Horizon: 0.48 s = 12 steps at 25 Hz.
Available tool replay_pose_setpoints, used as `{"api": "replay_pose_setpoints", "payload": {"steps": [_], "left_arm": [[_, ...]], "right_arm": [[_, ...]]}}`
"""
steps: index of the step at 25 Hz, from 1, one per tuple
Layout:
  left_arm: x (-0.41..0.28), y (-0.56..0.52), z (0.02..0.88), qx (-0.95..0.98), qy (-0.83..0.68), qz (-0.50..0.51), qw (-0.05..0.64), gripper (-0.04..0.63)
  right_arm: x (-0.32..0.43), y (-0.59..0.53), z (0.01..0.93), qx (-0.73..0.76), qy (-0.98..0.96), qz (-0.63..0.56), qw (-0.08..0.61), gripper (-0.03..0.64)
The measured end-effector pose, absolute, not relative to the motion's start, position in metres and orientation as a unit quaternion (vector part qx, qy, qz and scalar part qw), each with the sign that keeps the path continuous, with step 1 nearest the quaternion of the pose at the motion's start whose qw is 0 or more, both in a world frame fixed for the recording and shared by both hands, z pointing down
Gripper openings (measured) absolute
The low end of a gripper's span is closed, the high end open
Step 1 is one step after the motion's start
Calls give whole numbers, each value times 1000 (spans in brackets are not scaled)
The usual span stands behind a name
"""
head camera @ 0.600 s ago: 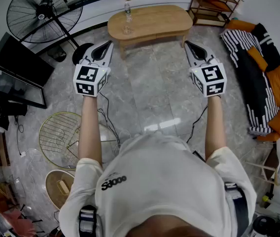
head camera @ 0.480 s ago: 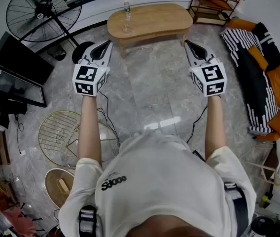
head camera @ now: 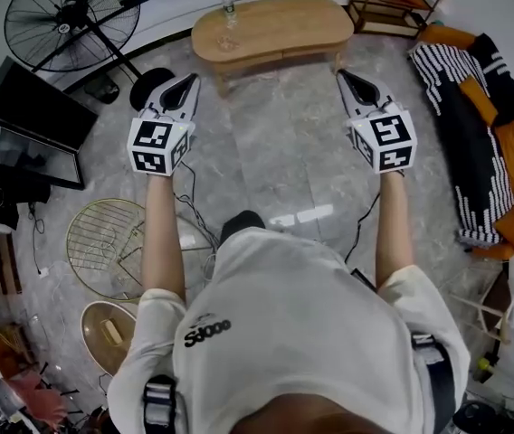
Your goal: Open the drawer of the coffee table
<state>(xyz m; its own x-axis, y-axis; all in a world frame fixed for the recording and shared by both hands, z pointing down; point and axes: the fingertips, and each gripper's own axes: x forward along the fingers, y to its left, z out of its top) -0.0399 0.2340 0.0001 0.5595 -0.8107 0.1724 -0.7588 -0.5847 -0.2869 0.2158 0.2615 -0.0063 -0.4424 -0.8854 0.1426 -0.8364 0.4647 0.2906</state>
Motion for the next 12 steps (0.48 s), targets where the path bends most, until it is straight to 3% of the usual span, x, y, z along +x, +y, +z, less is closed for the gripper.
{"api": "replay_pose_setpoints", "payload": {"steps": [12], "left_arm": [[-34,117,18,-881,440,-151,88,18]], "right_arm": [[222,149,2,515,-845,-69,123,6]]}}
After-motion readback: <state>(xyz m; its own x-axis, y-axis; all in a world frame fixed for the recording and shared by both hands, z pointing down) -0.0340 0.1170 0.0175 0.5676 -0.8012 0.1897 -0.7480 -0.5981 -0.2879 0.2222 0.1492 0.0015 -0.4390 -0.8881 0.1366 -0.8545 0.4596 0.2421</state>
